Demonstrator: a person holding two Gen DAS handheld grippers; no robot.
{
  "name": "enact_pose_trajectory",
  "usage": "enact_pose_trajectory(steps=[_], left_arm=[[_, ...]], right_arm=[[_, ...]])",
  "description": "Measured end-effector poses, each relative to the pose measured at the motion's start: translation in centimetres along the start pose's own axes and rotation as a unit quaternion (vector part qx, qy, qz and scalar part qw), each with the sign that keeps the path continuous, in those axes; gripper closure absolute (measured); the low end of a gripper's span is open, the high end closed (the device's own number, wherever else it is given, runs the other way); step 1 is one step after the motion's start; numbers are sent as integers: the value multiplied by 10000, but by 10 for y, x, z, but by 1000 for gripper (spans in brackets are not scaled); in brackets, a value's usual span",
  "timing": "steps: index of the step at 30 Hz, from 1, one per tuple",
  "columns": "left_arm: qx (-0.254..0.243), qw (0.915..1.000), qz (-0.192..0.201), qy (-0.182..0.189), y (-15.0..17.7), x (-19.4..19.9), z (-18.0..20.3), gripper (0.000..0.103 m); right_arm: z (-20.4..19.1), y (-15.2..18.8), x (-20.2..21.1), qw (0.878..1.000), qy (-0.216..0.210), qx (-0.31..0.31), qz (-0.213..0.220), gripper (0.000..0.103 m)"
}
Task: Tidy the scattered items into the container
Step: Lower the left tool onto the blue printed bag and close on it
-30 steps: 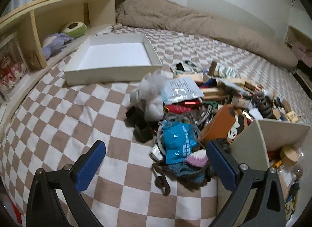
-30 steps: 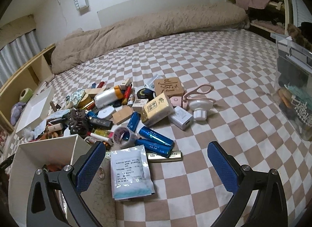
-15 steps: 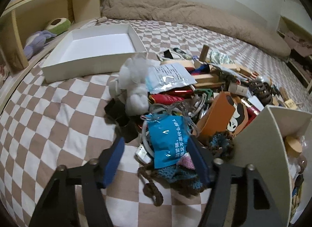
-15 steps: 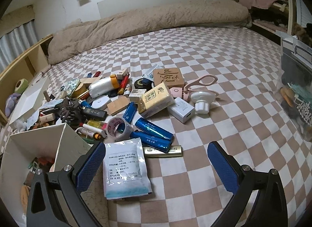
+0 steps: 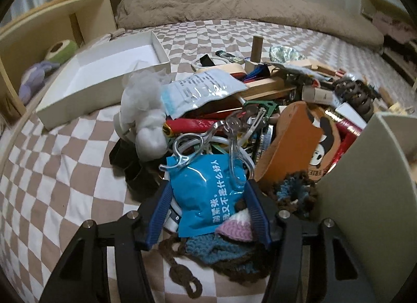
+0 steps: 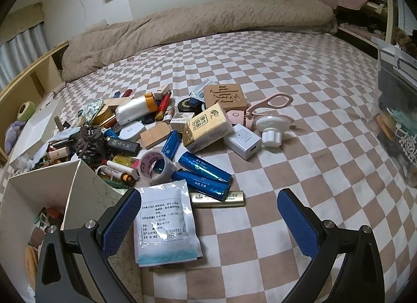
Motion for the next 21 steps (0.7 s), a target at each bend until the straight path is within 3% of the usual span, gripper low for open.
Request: enact_pose_trajectory(steps=[3, 6, 21], left_arm=[[-67, 10000, 24, -30, 1, 0, -2, 46], [-46, 9999, 6, -131, 3, 1, -7, 59], [881, 9953, -158, -378, 28, 11, -69, 61]], right_arm=[[-2, 1, -1, 10000, 2, 36, -10, 0], [-3, 2, -2, 10000, 2, 57, -28, 0], [-4, 2, 0, 10000, -29, 62, -36, 0]])
Point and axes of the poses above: each gripper's, at about its wrist camera, not at the fingertips, and x roughly against the way its jaws point, z to its right, y to its underside, the point moved 8 cm from there along -x, roughly the way its jaws point, and after that the axes turned 8 degrees about -x, right-handed, at the moved point
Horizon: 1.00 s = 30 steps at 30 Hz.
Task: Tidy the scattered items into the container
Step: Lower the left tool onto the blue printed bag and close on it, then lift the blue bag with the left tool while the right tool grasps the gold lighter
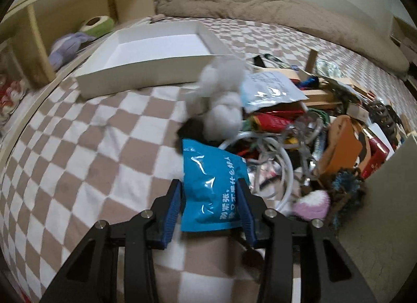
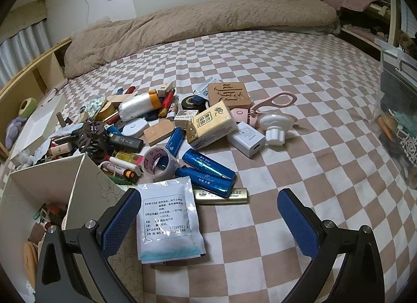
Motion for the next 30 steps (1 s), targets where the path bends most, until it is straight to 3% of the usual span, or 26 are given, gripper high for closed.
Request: enact_pose_trajectory(steps=[2, 6, 9, 13, 14, 16, 17, 22, 30], left_arm=[[53, 10000, -14, -1, 3, 1, -5, 65], [173, 9996, 19, 220, 6, 1, -10, 62], [264, 9991, 0, 346, 6, -3, -10, 24], [163, 9992, 30, 370, 4, -8, -1, 24], [128, 9993, 12, 339, 3, -9, 0, 27], [140, 9993, 25, 343, 2, -10, 1, 53], [173, 9993, 23, 344, 1, -9, 0, 58], [265, 9993, 79, 264, -1, 0, -6, 70], [546, 9974, 373, 284, -11, 24, -17, 72]], right_arm=[[-1, 1, 0, 10000, -5, 13, -11, 0], [-2, 2, 0, 10000, -43, 6, -43, 0], [-2, 1, 0, 10000, -41, 12, -40, 0], [-2, 1, 0, 10000, -40, 9, -41, 0], [-2, 1, 0, 10000, -29, 5, -38, 0], [1, 1, 0, 10000, -9, -16, -27, 0], [2, 0, 0, 10000, 5, -36, -13, 0], [14, -7, 2, 9997, 69, -207, 69, 0], [37, -18, 8, 9963, 149, -623, 577, 0]])
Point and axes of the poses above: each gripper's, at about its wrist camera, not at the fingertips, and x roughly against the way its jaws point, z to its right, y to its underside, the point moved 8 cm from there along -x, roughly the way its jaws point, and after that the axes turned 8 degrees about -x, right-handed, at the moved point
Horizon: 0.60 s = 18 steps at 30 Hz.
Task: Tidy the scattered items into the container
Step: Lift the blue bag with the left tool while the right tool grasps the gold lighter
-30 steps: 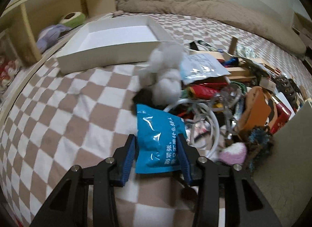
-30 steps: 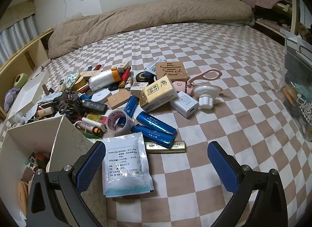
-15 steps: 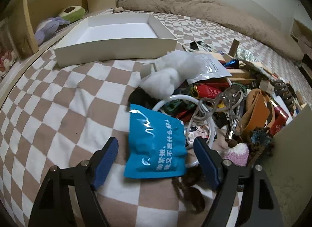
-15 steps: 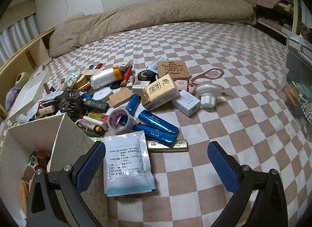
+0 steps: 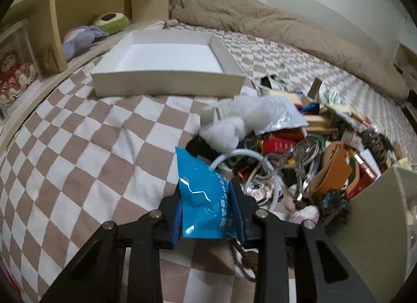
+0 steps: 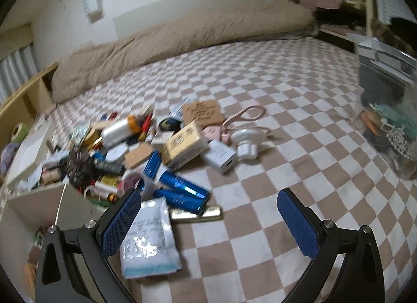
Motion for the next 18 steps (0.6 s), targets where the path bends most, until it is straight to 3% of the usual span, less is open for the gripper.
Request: enact_pose_trajectory(steps=[1, 3, 10, 18], left_arm=[[-5, 10000, 49, 20, -2, 4, 1, 82], [-21, 9999, 137, 102, -6, 12, 5, 87], [-260, 9988, 361, 228, -14, 34, 24, 88], [-426, 9977, 369, 367, -11, 43, 39, 88]], right_arm=[[3, -1, 0, 10000, -11, -75, 52, 0], [7, -2, -3, 9999, -17, -160, 43, 0], [5, 11, -30, 9973, -231, -283, -635, 0], [14, 24, -58, 9961, 131, -90, -873, 0]])
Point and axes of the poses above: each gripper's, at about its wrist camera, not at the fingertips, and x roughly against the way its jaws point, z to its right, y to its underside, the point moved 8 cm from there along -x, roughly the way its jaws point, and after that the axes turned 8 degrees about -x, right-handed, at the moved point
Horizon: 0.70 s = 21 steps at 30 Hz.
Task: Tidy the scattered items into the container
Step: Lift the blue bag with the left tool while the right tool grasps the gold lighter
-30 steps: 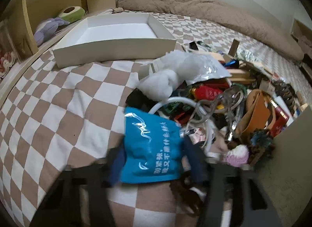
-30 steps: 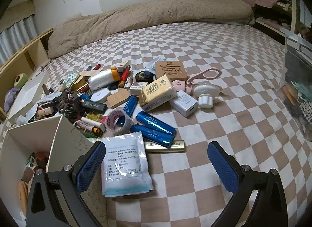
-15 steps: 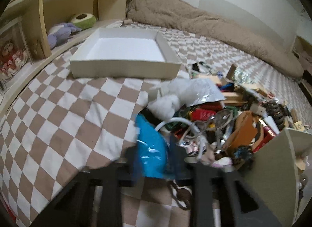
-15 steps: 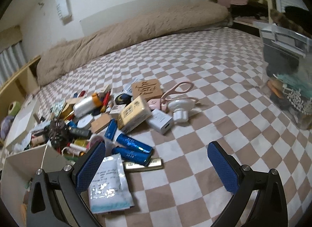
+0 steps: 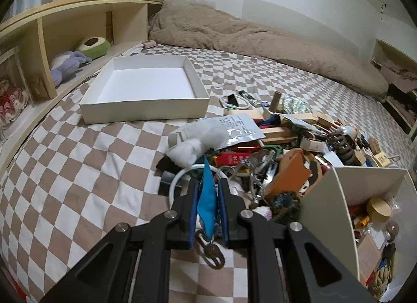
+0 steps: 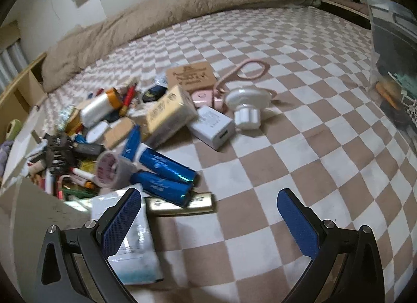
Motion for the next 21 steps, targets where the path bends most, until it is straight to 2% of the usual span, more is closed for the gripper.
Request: enact_pose_trajectory(steps=[2, 4, 5, 8, 11, 12, 21], left_arm=[[-39, 10000, -5, 41, 1, 1, 4, 88], [-61, 9999, -21, 87, 2, 1, 8, 88], [-65, 9999, -31, 106, 2, 1, 9, 88], [-60, 9999, -65, 144, 5, 1, 11, 88], [-58, 9998, -92, 165, 7, 1, 14, 88], [-59, 9998, -96, 172, 7, 1, 14, 88], [-55, 9996, -156, 213, 12, 3, 15, 88]], right_arm=[[2, -3, -6, 9999, 57, -2, 88, 3], [-1, -5, -12, 9997, 110, 138, 153, 16], [-3, -5, -16, 9997, 69, 195, 152, 18], [-12, 1, -27, 9987, -424, 272, 3, 18], [-21, 7, -24, 9967, -661, 473, -23, 20], [-24, 10, -22, 9958, -751, 516, -61, 25], [-34, 35, -11, 9923, -655, 1010, -287, 37]])
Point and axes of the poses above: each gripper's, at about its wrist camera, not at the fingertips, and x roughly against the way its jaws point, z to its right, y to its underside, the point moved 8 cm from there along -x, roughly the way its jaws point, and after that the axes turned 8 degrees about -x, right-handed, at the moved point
